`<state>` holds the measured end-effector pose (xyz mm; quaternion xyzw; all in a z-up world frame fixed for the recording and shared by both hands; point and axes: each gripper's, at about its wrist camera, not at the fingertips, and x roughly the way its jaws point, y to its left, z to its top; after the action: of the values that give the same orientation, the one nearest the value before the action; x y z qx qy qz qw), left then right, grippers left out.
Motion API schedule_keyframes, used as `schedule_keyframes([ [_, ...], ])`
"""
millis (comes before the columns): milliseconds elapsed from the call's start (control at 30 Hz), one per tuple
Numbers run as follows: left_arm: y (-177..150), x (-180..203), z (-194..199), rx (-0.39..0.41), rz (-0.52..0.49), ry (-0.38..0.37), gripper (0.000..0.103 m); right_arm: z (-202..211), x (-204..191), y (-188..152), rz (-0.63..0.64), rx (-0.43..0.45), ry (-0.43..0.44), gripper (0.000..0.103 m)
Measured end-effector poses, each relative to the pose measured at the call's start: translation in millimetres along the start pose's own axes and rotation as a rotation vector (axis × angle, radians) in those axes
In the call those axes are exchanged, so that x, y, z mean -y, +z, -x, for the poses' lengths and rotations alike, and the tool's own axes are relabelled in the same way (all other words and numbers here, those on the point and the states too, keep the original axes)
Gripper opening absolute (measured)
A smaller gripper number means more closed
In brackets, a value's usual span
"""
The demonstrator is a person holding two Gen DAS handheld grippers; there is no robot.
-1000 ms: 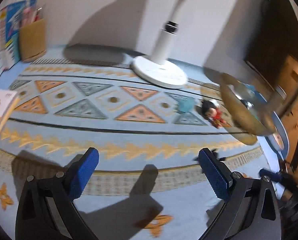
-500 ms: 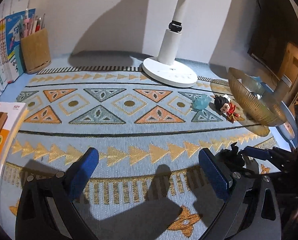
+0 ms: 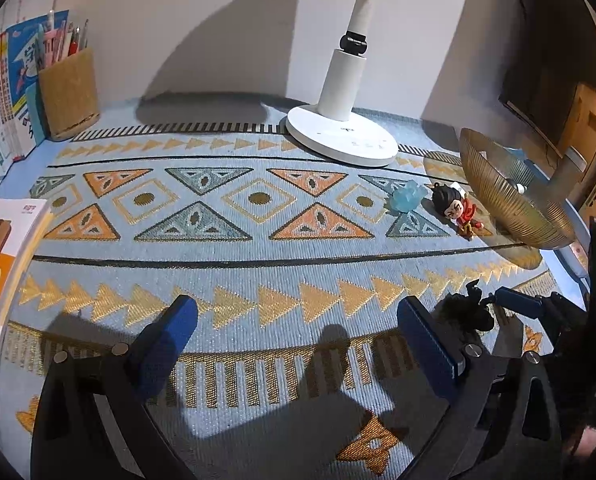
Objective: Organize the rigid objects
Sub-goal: 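Move both tools back over the black figure and red figurine on the rug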
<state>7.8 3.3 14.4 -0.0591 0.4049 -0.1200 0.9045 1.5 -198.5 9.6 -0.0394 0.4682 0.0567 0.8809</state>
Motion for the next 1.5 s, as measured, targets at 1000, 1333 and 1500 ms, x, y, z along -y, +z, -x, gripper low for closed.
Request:
schedule_keyframes([
  [1000,-1.0,-0.7,-3.8,-0.026,0.009,-0.012,0.1,1.5,0.2,0.6,0.007,0.003,0.005,0.103],
  [1333,-2.2,-1.9,-2.1,-0.021,0.016,-0.03,0.1,6.7,2.0,-4.1,0.081,-0.049,0.071,0.103],
  [1500,-2.8,0.2,-1.0,-0.016,0.005,-0.031,0.1,18.7,8.6,-19.6,0.177,-0.087,0.14,0.103],
])
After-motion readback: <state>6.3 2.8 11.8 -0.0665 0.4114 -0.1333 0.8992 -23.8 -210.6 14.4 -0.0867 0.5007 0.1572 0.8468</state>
